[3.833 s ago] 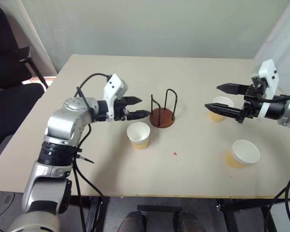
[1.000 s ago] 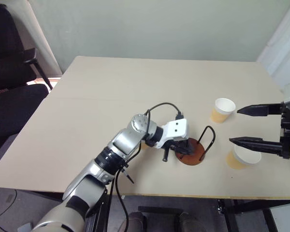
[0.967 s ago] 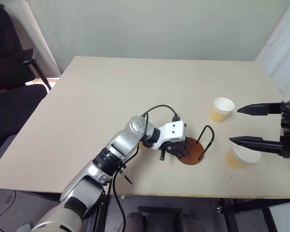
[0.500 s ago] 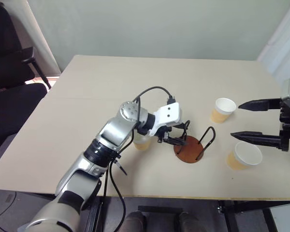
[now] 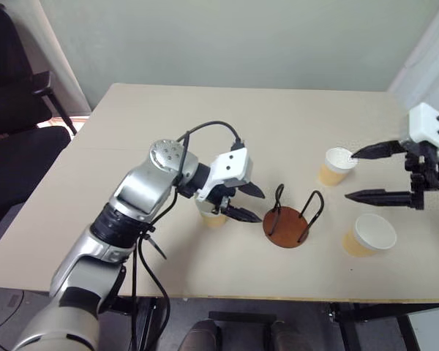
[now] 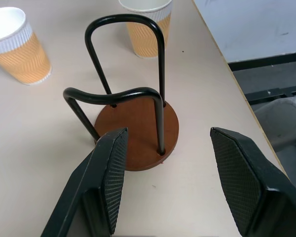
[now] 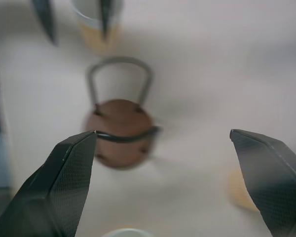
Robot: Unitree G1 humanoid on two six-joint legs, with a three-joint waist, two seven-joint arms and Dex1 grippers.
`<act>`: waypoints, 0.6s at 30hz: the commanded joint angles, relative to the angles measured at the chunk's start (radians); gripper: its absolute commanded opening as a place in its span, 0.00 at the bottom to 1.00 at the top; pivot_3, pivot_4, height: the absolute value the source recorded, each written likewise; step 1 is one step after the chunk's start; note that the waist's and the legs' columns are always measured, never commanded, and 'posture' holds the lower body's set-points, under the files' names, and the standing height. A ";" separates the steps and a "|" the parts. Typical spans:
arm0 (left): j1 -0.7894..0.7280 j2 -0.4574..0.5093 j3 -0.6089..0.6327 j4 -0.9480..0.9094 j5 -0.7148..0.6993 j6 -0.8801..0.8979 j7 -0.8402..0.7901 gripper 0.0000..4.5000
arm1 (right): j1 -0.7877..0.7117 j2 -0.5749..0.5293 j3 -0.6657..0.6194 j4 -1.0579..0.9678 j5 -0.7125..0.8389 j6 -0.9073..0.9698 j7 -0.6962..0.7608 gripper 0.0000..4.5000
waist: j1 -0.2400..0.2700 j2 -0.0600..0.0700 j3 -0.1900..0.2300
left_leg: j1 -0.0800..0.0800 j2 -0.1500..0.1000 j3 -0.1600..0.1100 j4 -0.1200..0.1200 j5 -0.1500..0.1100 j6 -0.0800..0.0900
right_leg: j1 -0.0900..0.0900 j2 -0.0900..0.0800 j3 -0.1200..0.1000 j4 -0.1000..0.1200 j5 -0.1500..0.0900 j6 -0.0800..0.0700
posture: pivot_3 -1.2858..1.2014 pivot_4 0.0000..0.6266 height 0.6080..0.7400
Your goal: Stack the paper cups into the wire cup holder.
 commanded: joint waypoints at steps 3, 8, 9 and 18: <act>-0.152 -0.059 0.124 0.150 0.002 -0.053 0.124 0.63 | -0.201 0.081 0.173 0.204 -0.229 -0.132 0.058 1.00 | -0.001 0.000 0.000 | -0.002 0.000 -0.001 0.004 -0.001 0.001 | 0.000 -0.001 -0.001 0.001 0.001 -0.001 | 0.52 0.24 1.00; -0.186 0.010 0.152 0.266 0.034 -0.126 0.097 0.63 | -0.301 0.176 0.311 0.403 -0.443 -0.275 0.092 1.00 | -0.010 0.001 -0.001 | 0.000 0.001 0.000 0.003 -0.002 0.003 | 0.000 0.000 -0.001 0.000 0.002 -0.002 | 0.52 0.24 1.00; -0.190 0.020 0.156 0.277 0.038 -0.135 0.096 0.63 | -0.312 0.193 0.329 0.435 -0.475 -0.298 0.098 1.00 | -0.012 0.001 0.000 | 0.000 0.001 0.000 0.002 -0.002 0.003 | -0.001 0.000 -0.001 0.000 0.002 -0.002 | 0.52 0.24 1.00; -0.111 0.141 0.200 0.193 -0.027 -0.112 -0.011 0.63 | -0.439 0.384 0.432 0.750 -0.708 -0.475 0.097 1.00 | -0.017 0.002 -0.001 | -0.015 0.001 0.001 0.000 0.000 0.000 | -0.018 0.000 -0.001 0.000 0.002 -0.003 | 0.52 0.24 1.00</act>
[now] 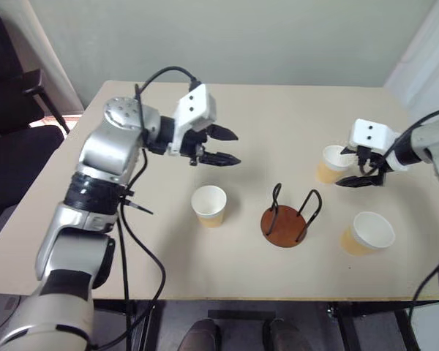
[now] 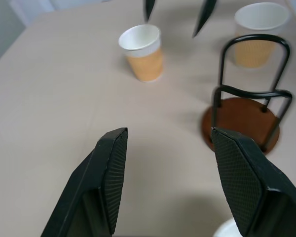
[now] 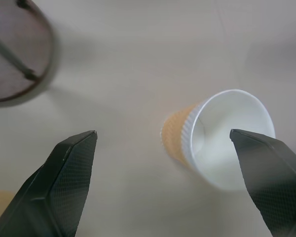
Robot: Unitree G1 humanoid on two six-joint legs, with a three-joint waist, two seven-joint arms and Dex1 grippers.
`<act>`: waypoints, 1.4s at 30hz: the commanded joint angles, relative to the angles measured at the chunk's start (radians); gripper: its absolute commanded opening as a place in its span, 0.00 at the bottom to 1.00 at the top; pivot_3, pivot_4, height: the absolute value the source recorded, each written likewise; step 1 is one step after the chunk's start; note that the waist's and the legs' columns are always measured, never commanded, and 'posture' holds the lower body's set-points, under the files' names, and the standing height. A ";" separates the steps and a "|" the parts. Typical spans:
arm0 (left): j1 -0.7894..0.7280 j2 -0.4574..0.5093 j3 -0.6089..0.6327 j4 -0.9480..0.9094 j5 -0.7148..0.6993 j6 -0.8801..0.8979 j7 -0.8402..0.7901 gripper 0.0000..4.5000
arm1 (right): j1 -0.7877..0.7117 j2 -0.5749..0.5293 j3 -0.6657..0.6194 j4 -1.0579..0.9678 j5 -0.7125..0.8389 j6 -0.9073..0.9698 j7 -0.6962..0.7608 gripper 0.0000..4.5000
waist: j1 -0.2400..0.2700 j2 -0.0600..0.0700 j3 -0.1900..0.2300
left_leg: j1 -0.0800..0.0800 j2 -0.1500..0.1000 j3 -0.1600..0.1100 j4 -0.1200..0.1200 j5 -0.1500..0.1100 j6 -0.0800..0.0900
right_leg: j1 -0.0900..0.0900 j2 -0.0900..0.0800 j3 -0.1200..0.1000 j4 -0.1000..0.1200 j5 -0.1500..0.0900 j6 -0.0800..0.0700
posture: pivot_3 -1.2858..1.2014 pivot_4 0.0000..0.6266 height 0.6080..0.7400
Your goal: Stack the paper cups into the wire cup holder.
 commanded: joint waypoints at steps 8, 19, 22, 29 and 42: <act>0.056 0.049 0.044 -0.082 -0.011 0.012 0.020 0.64 | -0.100 0.107 0.049 0.311 -0.218 -0.228 -0.039 0.87 | 0.009 0.000 0.000 | -0.002 -0.001 -0.001 -0.002 0.000 -0.001 | -0.001 -0.001 -0.001 0.000 0.000 0.000 | 0.52 0.24 1.00; 0.062 0.052 0.032 -0.087 -0.008 0.004 0.016 0.64 | -0.081 0.101 -0.006 0.259 -0.226 -0.252 0.002 0.00 | 0.006 0.000 0.000 | -0.002 0.000 -0.001 -0.004 0.002 -0.003 | -0.002 -0.001 -0.001 0.000 0.001 -0.002 | 0.52 0.24 1.00; 0.064 0.059 0.026 -0.081 -0.006 -0.005 -0.005 0.64 | -0.050 0.054 -0.052 0.117 -0.176 -0.199 0.072 0.00 | 0.008 0.000 0.000 | -0.002 0.000 -0.001 -0.004 0.002 -0.004 | -0.002 -0.001 -0.001 0.000 0.001 -0.003 | 0.52 0.24 1.00; 0.078 0.075 0.010 -0.101 -0.017 -0.013 -0.091 0.64 | -0.063 -0.092 -0.153 -0.444 0.083 0.134 0.303 0.00 | 0.002 0.001 0.001 | -0.003 0.000 -0.001 -0.005 0.002 -0.005 | -0.002 0.000 -0.001 0.000 0.001 -0.003 | 0.52 0.24 1.00; 0.039 0.041 -0.005 -0.058 0.012 -0.049 -0.110 0.64 | -0.140 -0.216 0.006 -0.757 0.313 0.256 0.313 0.00 | -0.001 0.000 0.001 | 0.000 0.001 -0.003 -0.002 0.005 -0.005 | 0.000 0.000 -0.001 0.001 0.000 -0.007 | 0.52 0.24 1.00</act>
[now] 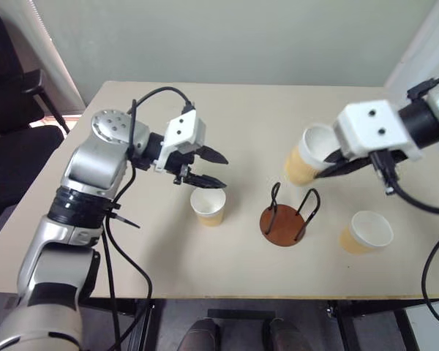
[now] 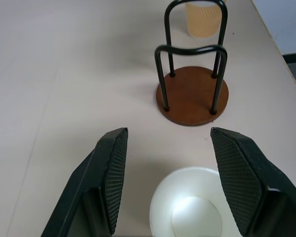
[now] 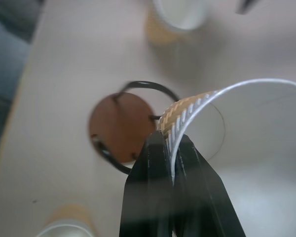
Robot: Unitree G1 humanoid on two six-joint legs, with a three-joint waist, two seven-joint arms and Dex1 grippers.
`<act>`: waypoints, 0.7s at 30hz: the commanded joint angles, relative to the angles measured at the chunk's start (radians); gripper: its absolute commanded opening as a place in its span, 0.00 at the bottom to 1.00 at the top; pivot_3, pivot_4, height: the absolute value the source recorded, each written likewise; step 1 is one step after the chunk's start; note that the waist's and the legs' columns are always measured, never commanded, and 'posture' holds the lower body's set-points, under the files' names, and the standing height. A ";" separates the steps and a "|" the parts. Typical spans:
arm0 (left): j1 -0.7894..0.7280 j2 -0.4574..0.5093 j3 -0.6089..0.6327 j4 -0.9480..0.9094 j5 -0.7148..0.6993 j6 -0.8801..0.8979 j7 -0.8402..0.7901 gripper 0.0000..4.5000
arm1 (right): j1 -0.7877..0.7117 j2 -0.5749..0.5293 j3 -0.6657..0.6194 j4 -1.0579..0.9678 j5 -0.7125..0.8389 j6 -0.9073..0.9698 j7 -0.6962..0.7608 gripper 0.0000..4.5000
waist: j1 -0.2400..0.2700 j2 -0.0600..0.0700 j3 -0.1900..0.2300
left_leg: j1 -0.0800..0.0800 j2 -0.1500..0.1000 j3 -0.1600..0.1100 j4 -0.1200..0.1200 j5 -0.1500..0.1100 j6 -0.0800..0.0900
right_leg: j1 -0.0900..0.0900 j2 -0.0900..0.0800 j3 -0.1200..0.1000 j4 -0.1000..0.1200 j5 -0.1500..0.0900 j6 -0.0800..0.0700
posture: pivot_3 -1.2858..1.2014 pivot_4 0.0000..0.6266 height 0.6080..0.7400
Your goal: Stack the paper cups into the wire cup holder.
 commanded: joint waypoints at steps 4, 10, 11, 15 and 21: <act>-0.012 0.006 0.013 -0.027 -0.001 -0.008 0.004 0.64 | 0.020 -0.003 0.030 0.006 -0.037 -0.083 0.004 0.00 | -0.003 0.000 0.000 | 0.000 0.000 0.000 -0.001 0.000 0.000 | -0.001 0.000 0.000 0.001 0.000 0.000 | 0.52 0.24 1.00; -0.006 0.010 0.015 -0.029 0.004 -0.008 0.015 0.64 | 0.045 0.045 0.070 0.011 -0.072 -0.130 0.004 0.00 | -0.004 0.000 0.000 | 0.000 0.000 0.000 -0.001 0.000 0.000 | -0.001 0.000 0.000 0.000 0.000 0.000 | 0.52 0.24 1.00; -0.006 0.010 0.016 -0.029 0.005 -0.008 0.017 0.64 | 0.048 0.054 0.080 0.011 -0.079 -0.139 0.004 0.00 | -0.004 0.000 0.000 | 0.000 0.000 0.000 -0.002 0.000 0.000 | -0.001 0.000 -0.001 0.000 0.000 0.000 | 0.52 0.24 1.00; -0.003 0.010 0.017 -0.031 0.006 -0.007 0.020 0.64 | 0.064 0.077 0.117 0.012 -0.110 -0.178 0.004 0.00 | -0.004 0.000 0.000 | 0.000 0.000 0.000 -0.001 0.000 0.000 | -0.001 0.000 0.000 0.000 0.000 0.000 | 0.52 0.24 1.00; 0.025 0.040 0.018 -0.051 0.021 -0.019 0.022 0.64 | 0.107 0.109 0.133 0.031 -0.177 -0.220 0.004 0.15 | -0.006 0.000 0.000 | 0.000 0.000 0.000 -0.001 0.000 0.000 | -0.001 0.000 -0.001 0.000 0.000 0.000 | 0.52 0.24 1.00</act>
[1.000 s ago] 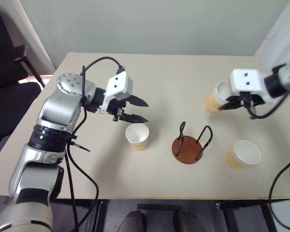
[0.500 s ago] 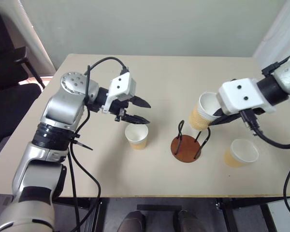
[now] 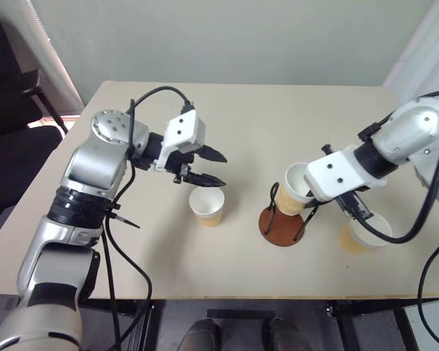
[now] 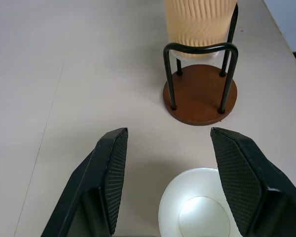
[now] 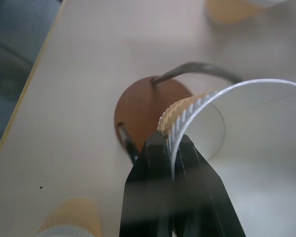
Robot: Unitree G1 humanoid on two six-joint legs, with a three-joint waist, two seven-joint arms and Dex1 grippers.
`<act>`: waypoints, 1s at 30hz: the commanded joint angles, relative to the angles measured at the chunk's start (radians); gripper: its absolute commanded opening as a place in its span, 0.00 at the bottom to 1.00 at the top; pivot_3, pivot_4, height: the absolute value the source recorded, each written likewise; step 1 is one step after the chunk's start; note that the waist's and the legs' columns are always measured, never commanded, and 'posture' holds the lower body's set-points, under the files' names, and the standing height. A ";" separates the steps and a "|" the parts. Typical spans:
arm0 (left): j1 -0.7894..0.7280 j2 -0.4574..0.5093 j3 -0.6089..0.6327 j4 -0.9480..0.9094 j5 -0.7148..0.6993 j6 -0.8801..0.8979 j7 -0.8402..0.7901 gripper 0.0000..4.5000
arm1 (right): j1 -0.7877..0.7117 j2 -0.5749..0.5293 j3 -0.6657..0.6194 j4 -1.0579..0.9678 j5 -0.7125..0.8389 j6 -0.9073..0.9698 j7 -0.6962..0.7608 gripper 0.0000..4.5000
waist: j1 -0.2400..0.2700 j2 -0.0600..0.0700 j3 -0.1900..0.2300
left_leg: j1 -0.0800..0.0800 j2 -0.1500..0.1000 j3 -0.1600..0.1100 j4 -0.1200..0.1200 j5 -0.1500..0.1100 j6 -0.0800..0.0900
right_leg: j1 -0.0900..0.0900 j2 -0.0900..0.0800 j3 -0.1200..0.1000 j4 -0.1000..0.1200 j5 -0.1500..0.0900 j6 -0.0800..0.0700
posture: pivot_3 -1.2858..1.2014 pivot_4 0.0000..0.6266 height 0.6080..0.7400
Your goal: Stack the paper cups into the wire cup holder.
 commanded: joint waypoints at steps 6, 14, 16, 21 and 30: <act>0.040 0.096 0.037 -0.102 -0.030 0.009 -0.050 0.64 | 0.009 0.058 -0.104 0.048 -0.019 0.033 -0.036 0.57 | -0.002 0.000 0.000 | 0.000 0.000 0.000 0.000 0.000 0.000 | 0.000 0.000 0.000 0.000 0.000 0.000 | 0.52 0.24 1.00; 0.089 0.306 0.030 -0.181 -0.077 -0.025 -0.176 0.64 | -0.038 0.084 -0.348 0.054 0.233 0.405 -0.074 0.80 | -0.003 0.000 0.000 | -0.001 0.000 0.001 -0.002 0.000 0.000 | -0.001 0.001 0.000 -0.001 -0.001 -0.002 | 0.52 0.24 1.00; 0.106 0.363 0.015 -0.206 -0.106 -0.039 -0.176 0.64 | -0.032 0.087 -0.431 0.011 0.340 0.544 -0.101 0.80 | -0.003 0.000 0.000 | -0.001 0.000 0.000 -0.002 0.000 -0.001 | -0.001 0.001 0.000 -0.001 -0.001 -0.003 | 0.52 0.24 1.00; 0.098 0.430 -0.074 -0.207 -0.140 -0.104 -0.176 0.64 | 0.029 0.090 -0.509 -0.076 0.478 0.709 -0.180 0.80 | -0.002 -0.001 0.000 | -0.001 0.000 -0.001 -0.002 0.000 -0.001 | -0.001 0.001 0.000 -0.001 -0.002 -0.004 | 0.52 0.24 1.00; 0.051 0.316 -0.184 -0.095 -0.018 -0.299 -0.176 0.64 | 0.053 0.116 -0.587 -0.145 0.632 0.806 -0.335 0.80 | -0.003 -0.001 0.000 | 0.002 0.000 -0.001 -0.001 0.003 -0.003 | -0.002 0.001 0.000 0.006 -0.002 -0.006 | 0.52 0.24 1.00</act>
